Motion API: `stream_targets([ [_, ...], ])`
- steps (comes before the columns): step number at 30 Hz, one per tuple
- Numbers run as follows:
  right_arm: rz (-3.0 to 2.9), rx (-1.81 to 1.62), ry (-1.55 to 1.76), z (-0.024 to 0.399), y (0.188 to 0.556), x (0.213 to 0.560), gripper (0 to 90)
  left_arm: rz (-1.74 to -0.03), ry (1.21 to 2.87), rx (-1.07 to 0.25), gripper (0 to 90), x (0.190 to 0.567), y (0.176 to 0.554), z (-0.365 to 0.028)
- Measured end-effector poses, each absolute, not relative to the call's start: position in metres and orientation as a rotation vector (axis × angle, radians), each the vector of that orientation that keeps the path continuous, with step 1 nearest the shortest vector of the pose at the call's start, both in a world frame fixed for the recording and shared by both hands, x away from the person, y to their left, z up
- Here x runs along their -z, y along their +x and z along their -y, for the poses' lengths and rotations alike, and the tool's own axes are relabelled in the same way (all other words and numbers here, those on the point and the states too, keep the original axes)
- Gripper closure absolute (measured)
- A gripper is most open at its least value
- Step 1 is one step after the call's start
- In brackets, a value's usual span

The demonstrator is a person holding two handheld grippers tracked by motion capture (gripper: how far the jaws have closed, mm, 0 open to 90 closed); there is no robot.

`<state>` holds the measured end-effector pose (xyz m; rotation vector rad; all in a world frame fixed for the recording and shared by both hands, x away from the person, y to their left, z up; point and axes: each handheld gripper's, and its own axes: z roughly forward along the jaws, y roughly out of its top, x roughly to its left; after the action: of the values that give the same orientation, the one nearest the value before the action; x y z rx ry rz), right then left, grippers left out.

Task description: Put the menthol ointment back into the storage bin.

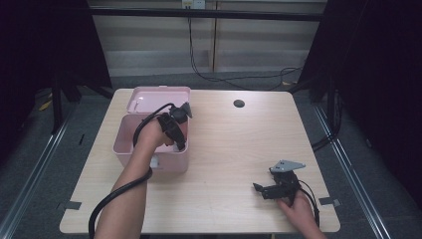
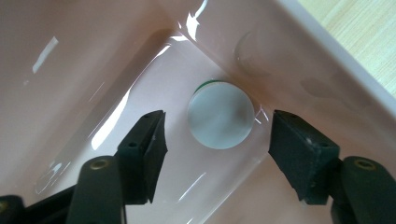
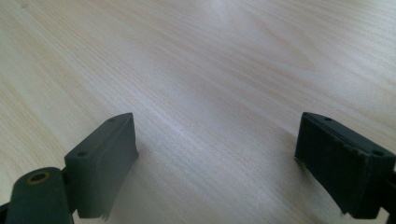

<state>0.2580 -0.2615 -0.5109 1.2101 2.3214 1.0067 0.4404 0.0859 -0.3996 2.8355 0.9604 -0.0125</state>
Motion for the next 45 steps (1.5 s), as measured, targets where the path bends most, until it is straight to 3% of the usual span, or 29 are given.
stream_targets([
  [24, -2.322, -1.007, 1.209, 0.262, 0.258, 0.511, 12.1, -1.032, 2.804, -0.045, 21.3, 0.382, 0.440, -0.095],
  [45, -2.321, -1.005, 1.215, 0.261, 0.258, 0.511, 12.2, -0.994, 2.761, -0.072, 19.6, 0.348, 0.422, -0.108],
])
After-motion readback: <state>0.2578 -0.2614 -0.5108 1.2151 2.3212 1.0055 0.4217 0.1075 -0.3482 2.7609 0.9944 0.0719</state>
